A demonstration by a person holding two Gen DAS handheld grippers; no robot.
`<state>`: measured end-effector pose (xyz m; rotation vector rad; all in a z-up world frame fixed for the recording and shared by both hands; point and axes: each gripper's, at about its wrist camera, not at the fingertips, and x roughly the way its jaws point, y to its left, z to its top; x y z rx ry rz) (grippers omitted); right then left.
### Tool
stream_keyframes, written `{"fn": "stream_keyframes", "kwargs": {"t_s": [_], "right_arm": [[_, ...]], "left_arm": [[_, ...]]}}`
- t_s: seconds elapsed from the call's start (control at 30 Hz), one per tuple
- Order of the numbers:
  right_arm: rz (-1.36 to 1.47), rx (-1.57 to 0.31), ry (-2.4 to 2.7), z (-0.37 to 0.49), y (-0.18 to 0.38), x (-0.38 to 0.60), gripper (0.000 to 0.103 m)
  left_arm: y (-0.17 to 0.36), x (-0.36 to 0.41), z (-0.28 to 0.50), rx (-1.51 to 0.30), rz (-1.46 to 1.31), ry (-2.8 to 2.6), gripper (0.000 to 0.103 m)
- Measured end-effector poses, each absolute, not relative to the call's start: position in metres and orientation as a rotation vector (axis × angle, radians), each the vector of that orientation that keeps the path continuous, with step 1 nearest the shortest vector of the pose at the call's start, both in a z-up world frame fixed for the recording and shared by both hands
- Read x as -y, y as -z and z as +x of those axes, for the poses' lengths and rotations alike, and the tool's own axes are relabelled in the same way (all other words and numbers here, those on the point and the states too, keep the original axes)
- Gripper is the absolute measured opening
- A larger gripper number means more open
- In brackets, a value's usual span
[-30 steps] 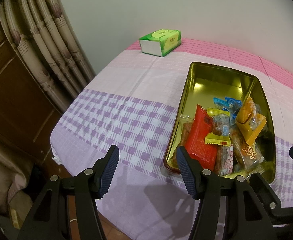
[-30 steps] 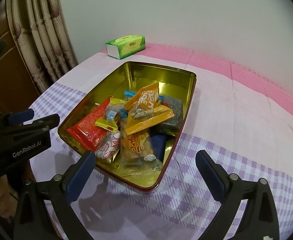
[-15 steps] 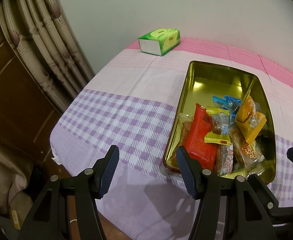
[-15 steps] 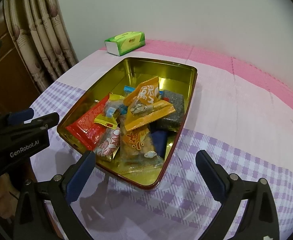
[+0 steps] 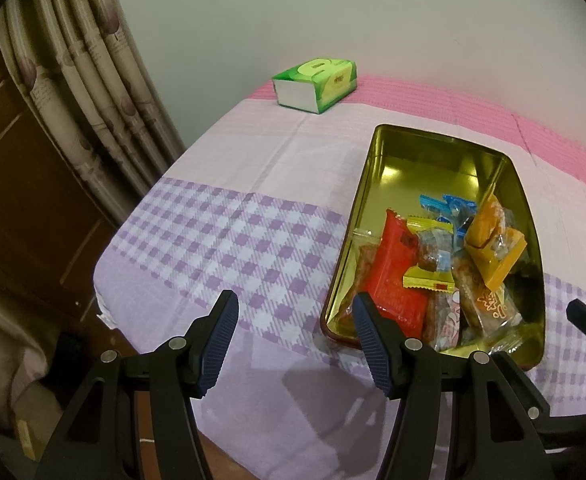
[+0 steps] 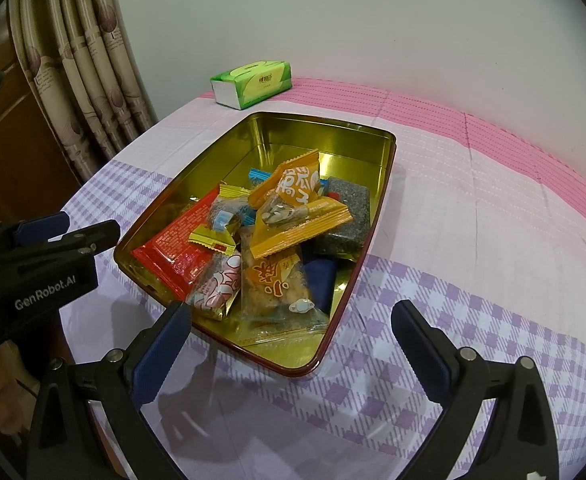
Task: Organize snacks
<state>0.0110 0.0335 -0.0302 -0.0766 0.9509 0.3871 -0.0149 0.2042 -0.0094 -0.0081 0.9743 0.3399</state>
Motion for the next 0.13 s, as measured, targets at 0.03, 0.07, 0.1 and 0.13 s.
{"fn": "stream_keyframes", "kwargs": {"t_s": [0.03,0.07,0.1,0.13], "right_arm": [[-0.075,-0.951,-0.389,0.0115,0.03,-0.033,0.099],[-0.074,-0.952,-0.389,0.0114,0.0301,-0.0331,0.099],[-0.074,-0.952,-0.389,0.0112,0.03,-0.0331,0.099],[-0.075,-0.951,-0.388,0.0114,0.0296,-0.0329,0.099]], "left_arm": [[0.0099,-0.2055,-0.0148,-0.977,-0.012,-0.341,0.06],[0.0102,-0.2054,-0.0141,-0.979,-0.012,-0.341,0.06],[0.0104,-0.2062,-0.0146,-0.98,-0.011,-0.342,0.06],[0.0105,-0.2061,-0.0143,-0.982,-0.01,-0.341,0.06]]}}
